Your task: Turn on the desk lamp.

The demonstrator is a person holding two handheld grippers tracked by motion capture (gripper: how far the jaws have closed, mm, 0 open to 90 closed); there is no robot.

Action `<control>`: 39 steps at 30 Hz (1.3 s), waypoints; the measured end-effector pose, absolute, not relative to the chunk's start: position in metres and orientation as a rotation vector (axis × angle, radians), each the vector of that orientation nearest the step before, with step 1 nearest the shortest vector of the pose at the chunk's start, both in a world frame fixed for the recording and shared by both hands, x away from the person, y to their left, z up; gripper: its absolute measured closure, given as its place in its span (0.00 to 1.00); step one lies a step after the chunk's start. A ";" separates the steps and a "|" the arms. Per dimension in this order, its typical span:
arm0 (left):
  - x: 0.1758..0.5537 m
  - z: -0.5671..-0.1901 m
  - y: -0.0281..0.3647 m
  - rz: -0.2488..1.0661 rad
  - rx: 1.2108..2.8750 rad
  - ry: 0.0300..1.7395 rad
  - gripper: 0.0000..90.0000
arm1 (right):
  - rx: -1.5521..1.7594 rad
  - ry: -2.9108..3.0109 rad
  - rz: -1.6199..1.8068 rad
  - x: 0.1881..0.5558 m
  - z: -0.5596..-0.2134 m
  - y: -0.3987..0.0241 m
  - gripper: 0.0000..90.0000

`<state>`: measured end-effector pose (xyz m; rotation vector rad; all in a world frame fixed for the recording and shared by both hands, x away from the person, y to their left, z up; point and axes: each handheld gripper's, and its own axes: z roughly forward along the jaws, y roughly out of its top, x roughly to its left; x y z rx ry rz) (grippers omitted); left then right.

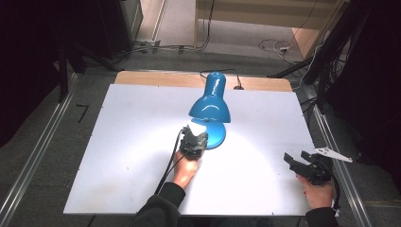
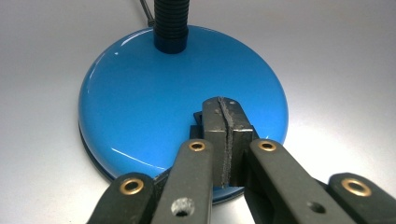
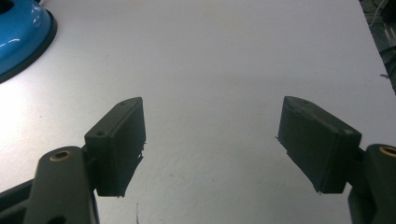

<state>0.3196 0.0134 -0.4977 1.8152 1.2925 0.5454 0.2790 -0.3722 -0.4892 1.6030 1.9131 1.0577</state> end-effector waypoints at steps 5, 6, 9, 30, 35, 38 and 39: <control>0.315 -0.494 0.020 0.560 1.781 1.277 0.99 | 1.603 1.915 1.054 0.280 -0.490 -0.372 0.24; 0.315 -0.493 0.021 0.557 1.777 1.275 0.98 | 1.603 1.915 1.054 0.280 -0.490 -0.372 0.24; 0.314 -0.491 0.025 0.556 1.772 1.280 0.95 | 1.603 1.914 1.055 0.279 -0.489 -0.372 0.24; 0.310 -0.485 0.051 0.542 1.761 1.313 0.49 | 1.602 1.913 1.044 0.279 -0.490 -0.371 0.24; 0.308 -0.487 0.059 0.541 1.754 1.329 0.42 | 1.604 1.914 1.041 0.279 -0.490 -0.371 0.24; 0.306 -0.488 0.067 0.535 1.745 1.335 0.40 | 1.608 1.913 1.042 0.279 -0.490 -0.372 0.24; 0.305 -0.489 0.070 0.537 1.750 1.335 0.39 | 1.606 1.913 1.042 0.278 -0.490 -0.372 0.24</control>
